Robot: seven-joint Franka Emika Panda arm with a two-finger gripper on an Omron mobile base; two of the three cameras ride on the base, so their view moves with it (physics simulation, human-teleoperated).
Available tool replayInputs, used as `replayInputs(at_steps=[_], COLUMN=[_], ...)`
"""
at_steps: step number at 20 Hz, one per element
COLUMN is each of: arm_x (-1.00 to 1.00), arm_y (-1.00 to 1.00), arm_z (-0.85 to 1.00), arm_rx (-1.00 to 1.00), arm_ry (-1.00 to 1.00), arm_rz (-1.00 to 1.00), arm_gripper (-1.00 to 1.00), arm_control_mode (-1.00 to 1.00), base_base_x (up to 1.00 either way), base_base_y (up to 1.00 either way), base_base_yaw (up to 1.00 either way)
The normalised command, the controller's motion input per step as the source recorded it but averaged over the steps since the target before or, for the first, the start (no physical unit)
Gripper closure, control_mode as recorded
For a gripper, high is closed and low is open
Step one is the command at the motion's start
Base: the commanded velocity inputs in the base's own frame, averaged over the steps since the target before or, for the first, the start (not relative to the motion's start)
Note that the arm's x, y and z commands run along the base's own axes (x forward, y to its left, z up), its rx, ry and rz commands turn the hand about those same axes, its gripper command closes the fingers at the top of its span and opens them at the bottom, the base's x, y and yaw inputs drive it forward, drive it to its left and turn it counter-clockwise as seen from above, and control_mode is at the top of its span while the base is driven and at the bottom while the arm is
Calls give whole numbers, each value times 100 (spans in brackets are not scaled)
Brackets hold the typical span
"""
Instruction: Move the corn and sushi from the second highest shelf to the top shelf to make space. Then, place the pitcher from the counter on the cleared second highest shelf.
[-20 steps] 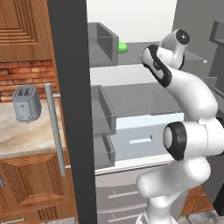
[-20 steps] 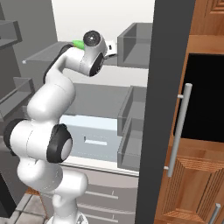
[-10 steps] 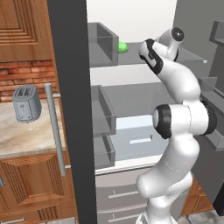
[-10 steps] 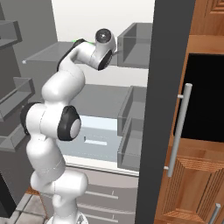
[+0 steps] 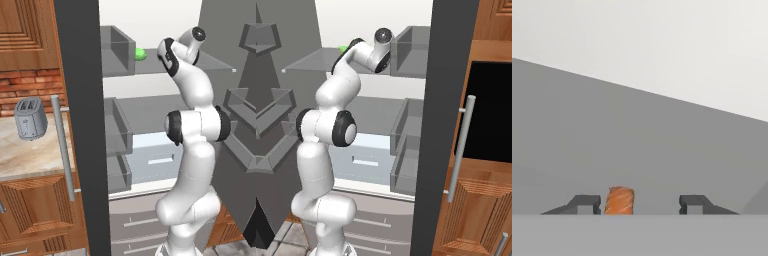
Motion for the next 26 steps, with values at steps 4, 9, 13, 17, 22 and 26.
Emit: replayInputs(at_steps=[4, 9, 13, 17, 22, 26], arm_x=[16, -74, -100, -100, -100, -89], arm_y=[0, 21, 54, 53, 3, 5], arm_z=[-16, -2, -32, -47, -3, -21], arm_rx=[0, -5, -12, -9, 0, 2], arm_ry=[0, 0, 0, 0, 2, 13], arm_rz=[0, 1, 2, 0, -7, -27], arm_gripper=[-100, -100, -100, -100, -100, -100], arm_control_mode=[-100, -100, -100, -100, -100, -100], base_base_x=[0, 0, 0, 0, 0, 0], base_base_y=[0, 0, 0, 0, 0, 0], base_base_yaw=[0, 0, 0, 0, 0, 0])
